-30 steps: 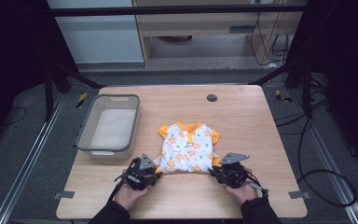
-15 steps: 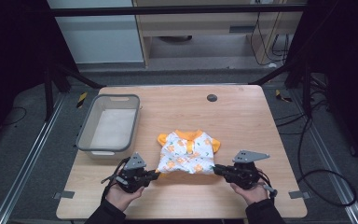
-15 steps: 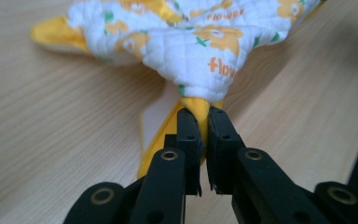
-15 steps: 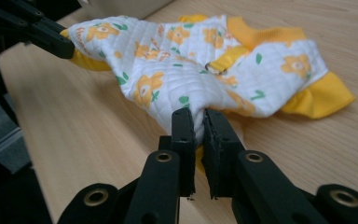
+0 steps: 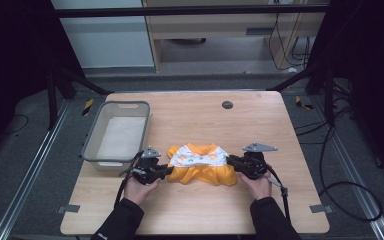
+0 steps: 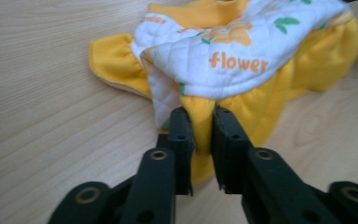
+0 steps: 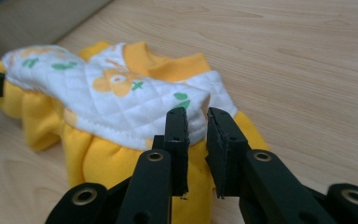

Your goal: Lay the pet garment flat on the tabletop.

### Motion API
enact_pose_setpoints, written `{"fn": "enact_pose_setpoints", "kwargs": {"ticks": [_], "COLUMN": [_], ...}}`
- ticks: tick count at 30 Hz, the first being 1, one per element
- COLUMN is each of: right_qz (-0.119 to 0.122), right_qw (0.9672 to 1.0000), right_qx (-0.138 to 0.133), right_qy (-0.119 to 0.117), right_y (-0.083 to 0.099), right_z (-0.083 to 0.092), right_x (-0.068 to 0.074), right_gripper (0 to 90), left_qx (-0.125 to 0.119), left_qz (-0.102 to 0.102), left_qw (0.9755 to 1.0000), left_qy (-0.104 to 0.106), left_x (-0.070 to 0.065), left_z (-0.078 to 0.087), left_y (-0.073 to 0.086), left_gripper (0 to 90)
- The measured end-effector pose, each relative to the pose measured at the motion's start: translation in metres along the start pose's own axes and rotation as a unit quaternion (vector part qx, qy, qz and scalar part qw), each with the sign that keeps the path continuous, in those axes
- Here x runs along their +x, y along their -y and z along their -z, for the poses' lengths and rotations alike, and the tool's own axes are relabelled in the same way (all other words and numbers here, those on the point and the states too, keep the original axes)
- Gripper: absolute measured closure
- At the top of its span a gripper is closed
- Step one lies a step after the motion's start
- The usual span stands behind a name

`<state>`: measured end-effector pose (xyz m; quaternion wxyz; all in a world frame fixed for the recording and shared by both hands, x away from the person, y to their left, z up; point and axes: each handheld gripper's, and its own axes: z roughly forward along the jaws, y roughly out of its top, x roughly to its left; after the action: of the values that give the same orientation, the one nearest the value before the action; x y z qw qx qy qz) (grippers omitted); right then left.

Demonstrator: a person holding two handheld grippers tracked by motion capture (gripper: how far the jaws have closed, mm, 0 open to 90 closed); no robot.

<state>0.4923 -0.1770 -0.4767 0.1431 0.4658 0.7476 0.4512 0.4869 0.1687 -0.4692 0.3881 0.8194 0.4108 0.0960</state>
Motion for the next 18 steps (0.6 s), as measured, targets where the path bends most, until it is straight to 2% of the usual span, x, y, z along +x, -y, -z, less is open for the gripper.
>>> {"fn": "enact_pose_setpoints", "kwargs": {"ticks": [2, 4, 6, 8, 12, 14, 18], "right_qz": [0.003, 0.007, 0.013, 0.018, 0.032, 0.036, 0.051], "right_qw": [1.0, 0.9999, 0.9998, 0.9996, 0.999, 0.9987, 0.9985], "right_qx": [0.003, 0.002, -0.007, -0.019, -0.03, -0.031, -0.013], "right_qy": [0.007, 0.009, 0.009, 0.005, -0.01, -0.015, -0.014], "right_y": [0.002, 0.003, 0.002, 0.0, 0.0, 0.003, 0.016], "right_z": [-0.004, -0.002, 0.004, 0.012, 0.028, 0.034, 0.04], "right_x": [-0.001, 0.0, 0.0, 0.002, 0.004, 0.005, 0.003], "right_gripper": [76.3, 74.0, 69.2, 66.0, 58.7, 56.2, 52.1], "left_qx": [-0.001, -0.014, -0.025, -0.036, -0.027, -0.03, -0.019], "left_qz": [-0.005, -0.014, -0.013, -0.019, -0.037, -0.04, -0.046], "left_qw": [0.9999, 0.9994, 0.9991, 0.9986, 0.9982, 0.998, 0.998], "left_qy": [-0.011, -0.028, -0.031, -0.034, -0.038, -0.039, -0.039], "left_x": [0.0, 0.001, 0.002, 0.002, 0.001, 0.001, -0.001], "left_z": [-0.002, 0.001, 0.007, 0.014, 0.026, 0.03, 0.031], "left_y": [0.002, 0.003, 0.004, 0.006, 0.012, 0.019, 0.029], "left_gripper": [71.6, 60.3, 49.4, 44.7, 38.1, 36.9, 36.7]}}
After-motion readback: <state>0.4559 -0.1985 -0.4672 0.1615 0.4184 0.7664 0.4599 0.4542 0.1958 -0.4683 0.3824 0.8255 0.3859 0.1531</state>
